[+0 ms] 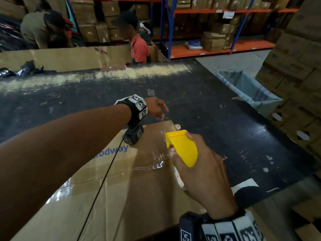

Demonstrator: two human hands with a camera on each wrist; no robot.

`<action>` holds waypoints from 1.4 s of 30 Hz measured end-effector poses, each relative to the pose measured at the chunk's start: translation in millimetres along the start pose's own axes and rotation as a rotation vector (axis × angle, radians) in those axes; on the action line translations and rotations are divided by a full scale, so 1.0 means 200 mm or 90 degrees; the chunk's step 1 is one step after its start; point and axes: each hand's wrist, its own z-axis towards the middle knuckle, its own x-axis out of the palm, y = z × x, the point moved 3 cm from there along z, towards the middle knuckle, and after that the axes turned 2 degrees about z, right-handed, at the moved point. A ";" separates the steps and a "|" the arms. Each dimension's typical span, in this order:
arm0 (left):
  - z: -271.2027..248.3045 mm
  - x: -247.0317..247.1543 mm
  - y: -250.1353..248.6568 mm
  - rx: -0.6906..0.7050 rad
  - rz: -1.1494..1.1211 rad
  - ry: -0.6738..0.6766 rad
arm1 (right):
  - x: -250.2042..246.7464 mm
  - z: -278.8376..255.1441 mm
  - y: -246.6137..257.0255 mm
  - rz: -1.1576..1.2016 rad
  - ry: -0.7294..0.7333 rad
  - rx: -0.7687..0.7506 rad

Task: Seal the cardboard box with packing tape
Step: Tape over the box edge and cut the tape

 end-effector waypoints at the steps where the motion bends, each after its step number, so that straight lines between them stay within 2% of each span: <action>1: 0.01 0.02 0.00 0.001 0.023 0.010 | 0.00 0.01 0.00 -0.003 0.002 0.002; 4: 0.01 0.07 -0.03 -0.002 0.168 0.027 | 0.00 0.02 0.00 -0.013 0.013 0.005; 6: -0.01 0.06 -0.08 0.031 0.301 -0.023 | 0.00 0.02 0.00 -0.023 0.022 0.006; 9: -0.07 -0.01 -0.13 0.098 0.275 -0.072 | 0.01 0.01 0.01 -0.032 0.036 0.008; 11: -0.15 -0.01 -0.12 0.144 0.224 -0.022 | 0.01 0.01 0.01 -0.033 0.033 0.003; 14: -0.27 0.12 -0.04 0.135 0.238 0.119 | 0.02 0.01 0.02 -0.039 0.027 0.004; 17: -0.34 0.31 0.00 0.143 0.278 0.168 | 0.04 -0.05 0.01 -0.053 0.018 0.016; 23: -0.30 0.25 -0.01 0.101 0.217 0.158 | -0.08 -0.14 -0.04 -0.062 -0.011 0.001; 28: -0.29 0.26 0.00 0.106 0.215 0.141 | -0.19 -0.52 -0.24 -0.062 -0.092 0.013; 32: -0.30 0.27 0.00 0.109 0.236 0.130 | -0.12 -0.71 -0.36 -0.056 -0.116 0.024; 38: -0.35 0.28 -0.03 0.124 0.306 0.114 | 0.01 -0.78 -0.45 0.000 -0.178 0.003; 40: -0.42 0.33 -0.08 0.153 0.379 0.077 | 0.02 -0.79 -0.46 0.008 -0.192 0.001; 42: -0.52 0.41 -0.15 0.230 0.458 0.072 | 0.02 -0.79 -0.46 0.012 -0.197 -0.010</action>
